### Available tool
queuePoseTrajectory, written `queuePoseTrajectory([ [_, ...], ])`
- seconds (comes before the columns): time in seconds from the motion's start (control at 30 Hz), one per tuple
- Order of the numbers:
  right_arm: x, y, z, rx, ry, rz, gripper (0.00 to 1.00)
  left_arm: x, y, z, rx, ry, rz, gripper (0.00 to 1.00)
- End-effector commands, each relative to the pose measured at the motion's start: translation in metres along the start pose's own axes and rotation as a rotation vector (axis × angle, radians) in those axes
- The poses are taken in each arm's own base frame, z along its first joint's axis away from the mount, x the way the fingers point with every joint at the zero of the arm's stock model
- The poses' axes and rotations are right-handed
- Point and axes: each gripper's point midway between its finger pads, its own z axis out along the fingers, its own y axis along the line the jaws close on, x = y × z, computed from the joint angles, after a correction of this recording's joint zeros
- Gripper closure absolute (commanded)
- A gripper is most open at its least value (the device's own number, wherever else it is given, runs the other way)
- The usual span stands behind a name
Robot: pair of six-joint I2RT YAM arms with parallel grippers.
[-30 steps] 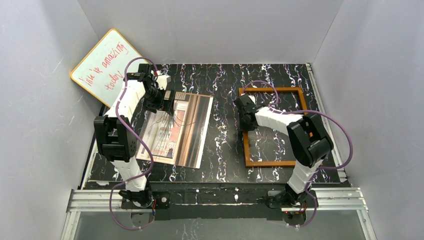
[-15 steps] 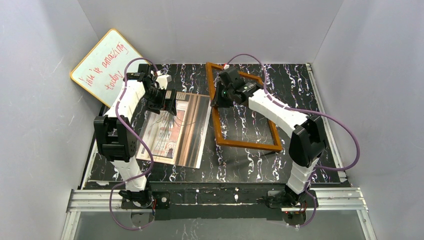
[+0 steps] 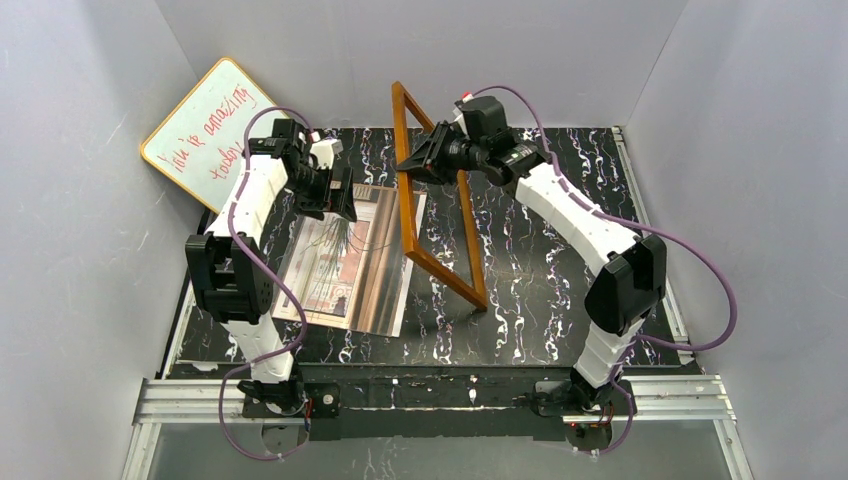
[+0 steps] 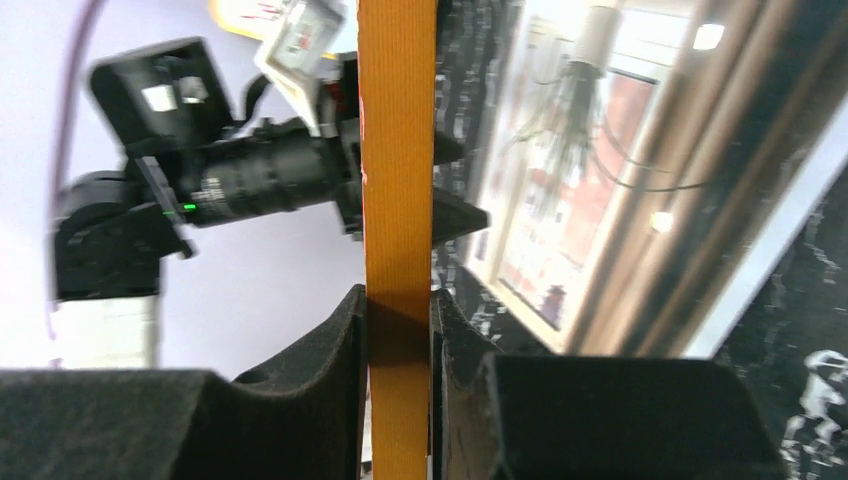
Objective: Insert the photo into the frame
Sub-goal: Turn over the photo frame at the center of the board.
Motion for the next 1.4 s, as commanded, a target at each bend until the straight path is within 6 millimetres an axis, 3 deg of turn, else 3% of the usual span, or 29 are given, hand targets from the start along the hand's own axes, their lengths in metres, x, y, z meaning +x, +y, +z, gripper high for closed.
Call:
queuePoseTrajectory([
  [0.0, -0.009, 0.076, -0.044, -0.287, 0.027, 0.058, 0.99, -0.014, -0.023, -0.032, 0.035, -0.084, 0.009, 0.02],
  [0.13, -0.008, 0.09, -0.053, -0.399, 0.075, 0.105, 0.99, -0.037, -0.031, -0.042, 0.047, -0.162, -0.009, 0.02],
  [0.3, -0.015, 0.085, -0.063, -0.43, 0.058, 0.101, 0.99, -0.066, -0.041, -0.051, 0.055, -0.253, -0.018, 0.02],
  [0.43, -0.018, 0.058, -0.067, -0.399, 0.046, 0.13, 0.99, -0.089, -0.055, -0.048, 0.047, -0.296, 0.004, 0.02],
  [0.53, -0.017, 0.032, -0.069, -0.365, 0.044, 0.192, 0.76, -0.107, -0.074, -0.042, 0.065, -0.335, 0.018, 0.02],
  [0.77, -0.027, 0.014, -0.084, -0.27, -0.024, 0.135, 0.49, -0.141, -0.125, -0.024, 0.066, -0.409, 0.125, 0.02],
  [0.87, -0.031, 0.011, -0.089, -0.213, -0.043, 0.081, 0.4, -0.15, -0.145, -0.014, 0.067, -0.417, 0.163, 0.02],
  [1.03, -0.04, -0.011, -0.095, -0.024, -0.086, -0.011, 0.36, -0.16, -0.164, -0.004, 0.066, -0.425, 0.2, 0.02],
  [1.23, -0.044, -0.033, -0.108, 0.115, -0.126, -0.114, 0.34, -0.164, -0.18, 0.004, 0.055, -0.435, 0.248, 0.02],
  [1.37, -0.046, -0.043, -0.113, 0.183, -0.128, -0.155, 0.39, -0.16, -0.179, 0.01, 0.046, -0.418, 0.248, 0.02],
])
